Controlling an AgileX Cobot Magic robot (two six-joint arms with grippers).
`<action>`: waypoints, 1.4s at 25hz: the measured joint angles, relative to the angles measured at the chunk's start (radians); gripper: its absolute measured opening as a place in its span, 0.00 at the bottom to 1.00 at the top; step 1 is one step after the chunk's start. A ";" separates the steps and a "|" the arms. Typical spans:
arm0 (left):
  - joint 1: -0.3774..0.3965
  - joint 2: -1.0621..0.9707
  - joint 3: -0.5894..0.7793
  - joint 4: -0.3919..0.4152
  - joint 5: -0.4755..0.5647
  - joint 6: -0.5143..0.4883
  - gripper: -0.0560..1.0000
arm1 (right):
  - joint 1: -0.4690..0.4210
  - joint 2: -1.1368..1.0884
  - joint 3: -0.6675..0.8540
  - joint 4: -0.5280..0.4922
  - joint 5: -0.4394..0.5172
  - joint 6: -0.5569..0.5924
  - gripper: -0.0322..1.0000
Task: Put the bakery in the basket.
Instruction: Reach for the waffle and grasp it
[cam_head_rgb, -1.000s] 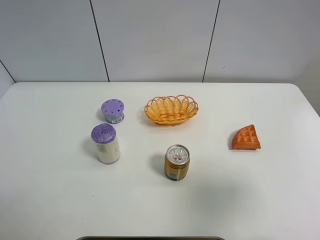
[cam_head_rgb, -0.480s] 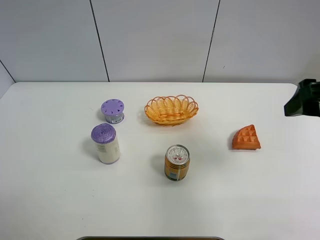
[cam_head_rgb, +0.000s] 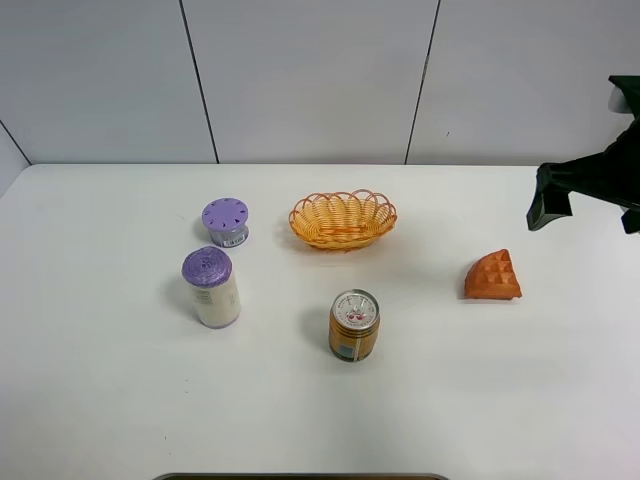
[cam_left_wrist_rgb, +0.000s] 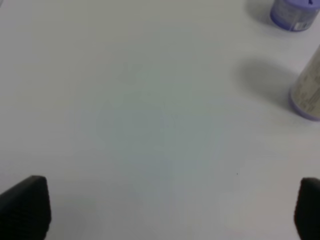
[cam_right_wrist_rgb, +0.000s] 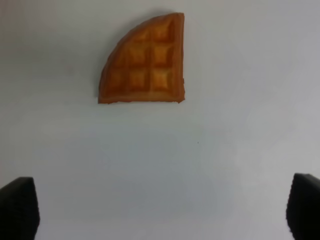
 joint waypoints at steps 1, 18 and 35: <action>0.000 0.000 0.000 0.000 0.000 0.000 0.99 | -0.017 0.022 0.000 0.014 -0.011 -0.017 0.99; 0.000 0.000 0.000 0.000 0.000 0.000 0.99 | -0.069 0.357 -0.001 0.104 -0.224 -0.134 0.99; 0.000 0.000 0.000 0.000 0.000 0.000 0.99 | -0.069 0.564 -0.035 0.173 -0.317 -0.189 0.99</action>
